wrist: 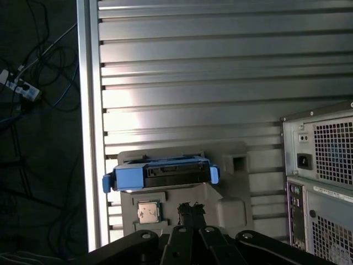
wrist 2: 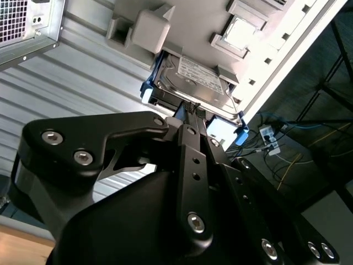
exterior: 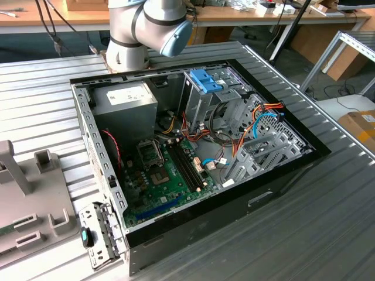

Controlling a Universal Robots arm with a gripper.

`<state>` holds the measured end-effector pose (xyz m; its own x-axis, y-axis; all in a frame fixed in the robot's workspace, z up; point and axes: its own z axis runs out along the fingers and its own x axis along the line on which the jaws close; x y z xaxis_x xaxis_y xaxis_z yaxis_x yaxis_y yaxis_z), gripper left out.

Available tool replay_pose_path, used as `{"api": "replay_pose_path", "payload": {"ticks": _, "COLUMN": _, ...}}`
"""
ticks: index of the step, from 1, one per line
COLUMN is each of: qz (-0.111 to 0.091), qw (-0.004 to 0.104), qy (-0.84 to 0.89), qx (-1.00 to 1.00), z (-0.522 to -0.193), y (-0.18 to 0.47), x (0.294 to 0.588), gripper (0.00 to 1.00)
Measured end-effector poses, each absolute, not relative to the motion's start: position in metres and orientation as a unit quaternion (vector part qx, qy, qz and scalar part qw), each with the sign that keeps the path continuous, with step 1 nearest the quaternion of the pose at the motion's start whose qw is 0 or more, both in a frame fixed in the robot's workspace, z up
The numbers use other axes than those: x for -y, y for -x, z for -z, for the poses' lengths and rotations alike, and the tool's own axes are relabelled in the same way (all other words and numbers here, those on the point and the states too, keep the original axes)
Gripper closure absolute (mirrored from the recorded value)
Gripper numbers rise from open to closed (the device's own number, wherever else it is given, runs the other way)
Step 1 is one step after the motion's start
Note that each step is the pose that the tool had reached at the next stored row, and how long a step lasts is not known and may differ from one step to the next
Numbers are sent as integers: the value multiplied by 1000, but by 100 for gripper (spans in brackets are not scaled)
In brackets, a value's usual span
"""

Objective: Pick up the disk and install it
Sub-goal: 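Reach for the disk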

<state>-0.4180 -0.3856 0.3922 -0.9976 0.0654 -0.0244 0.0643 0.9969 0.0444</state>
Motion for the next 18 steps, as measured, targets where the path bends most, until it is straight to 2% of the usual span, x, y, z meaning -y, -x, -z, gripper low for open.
{"api": "replay_pose_path", "payload": {"ticks": 8, "qz": -22, "qw": 12, "qy": -32, "qx": -999, "z": -392, "y": 419, "x": 379, "gripper": 89}}
{"api": "replay_pose_path", "payload": {"ticks": 10, "qz": -21, "qw": -14, "qy": -33, "qx": -999, "z": -391, "y": 418, "x": 379, "gripper": 89}}
{"api": "replay_pose_path", "payload": {"ticks": 11, "qz": -21, "qw": -19, "qy": -33, "qx": -999, "z": -391, "y": 418, "x": 379, "gripper": 89}}
{"api": "replay_pose_path", "payload": {"ticks": 15, "qz": -20, "qw": -30, "qy": -33, "qx": -999, "z": -391, "y": 418, "x": 379, "gripper": 89}}
{"api": "replay_pose_path", "payload": {"ticks": 18, "qz": -20, "qw": -31, "qy": -17, "qx": -999, "z": -391, "y": 418, "x": 380, "gripper": 89}}
